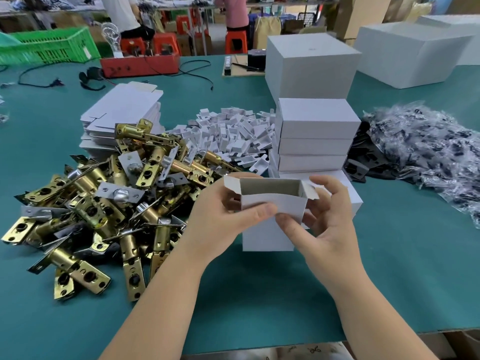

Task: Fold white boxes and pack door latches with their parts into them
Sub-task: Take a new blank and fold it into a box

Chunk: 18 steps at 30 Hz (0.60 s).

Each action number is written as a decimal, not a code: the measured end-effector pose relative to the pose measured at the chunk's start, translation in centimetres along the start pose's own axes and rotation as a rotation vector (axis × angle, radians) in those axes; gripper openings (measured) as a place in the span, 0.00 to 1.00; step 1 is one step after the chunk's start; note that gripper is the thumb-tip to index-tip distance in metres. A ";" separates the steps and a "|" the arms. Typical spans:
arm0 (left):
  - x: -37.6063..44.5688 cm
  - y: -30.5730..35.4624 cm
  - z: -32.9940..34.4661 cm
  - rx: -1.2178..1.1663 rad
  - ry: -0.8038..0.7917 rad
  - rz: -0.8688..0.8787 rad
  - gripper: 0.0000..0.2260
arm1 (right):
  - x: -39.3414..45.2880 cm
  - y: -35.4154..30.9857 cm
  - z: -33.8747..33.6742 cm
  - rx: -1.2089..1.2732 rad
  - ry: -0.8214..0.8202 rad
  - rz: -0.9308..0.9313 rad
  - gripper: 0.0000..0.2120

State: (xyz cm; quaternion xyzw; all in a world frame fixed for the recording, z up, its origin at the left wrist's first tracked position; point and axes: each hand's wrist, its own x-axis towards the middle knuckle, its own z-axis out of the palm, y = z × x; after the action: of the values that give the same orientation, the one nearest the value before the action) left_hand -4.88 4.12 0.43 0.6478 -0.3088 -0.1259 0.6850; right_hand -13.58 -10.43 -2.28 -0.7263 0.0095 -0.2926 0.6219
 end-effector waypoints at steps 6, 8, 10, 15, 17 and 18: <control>-0.3 0.7 -1.6 0.195 -0.188 -0.084 0.16 | -0.2 -0.1 -0.3 -0.209 -0.062 -0.031 0.36; -0.3 0.8 -2.0 0.226 -0.185 -0.098 0.17 | -0.1 -0.2 -0.3 -0.301 -0.073 -0.170 0.34; -0.3 0.7 -2.1 0.260 -0.178 -0.105 0.19 | -0.1 -0.2 -0.3 -0.266 -0.095 -0.224 0.29; -0.5 1.4 -2.5 0.389 -0.298 -0.155 0.23 | 0.2 -0.4 -0.7 -0.192 -0.094 -0.208 0.12; -0.8 1.9 -3.8 0.466 -0.347 -0.228 0.28 | 0.3 -0.4 -0.9 -0.215 -0.096 -0.213 0.06; -1.0 2.1 -4.4 0.506 -0.287 -0.254 0.28 | 0.3 -0.3 -1.0 -0.226 -0.098 -0.221 0.03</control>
State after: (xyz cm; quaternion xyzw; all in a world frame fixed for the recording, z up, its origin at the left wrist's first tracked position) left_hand -3.55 8.49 2.32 0.8068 -0.3404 -0.2196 0.4301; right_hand -13.89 -11.35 -1.89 -0.8018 -0.0678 -0.3204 0.4999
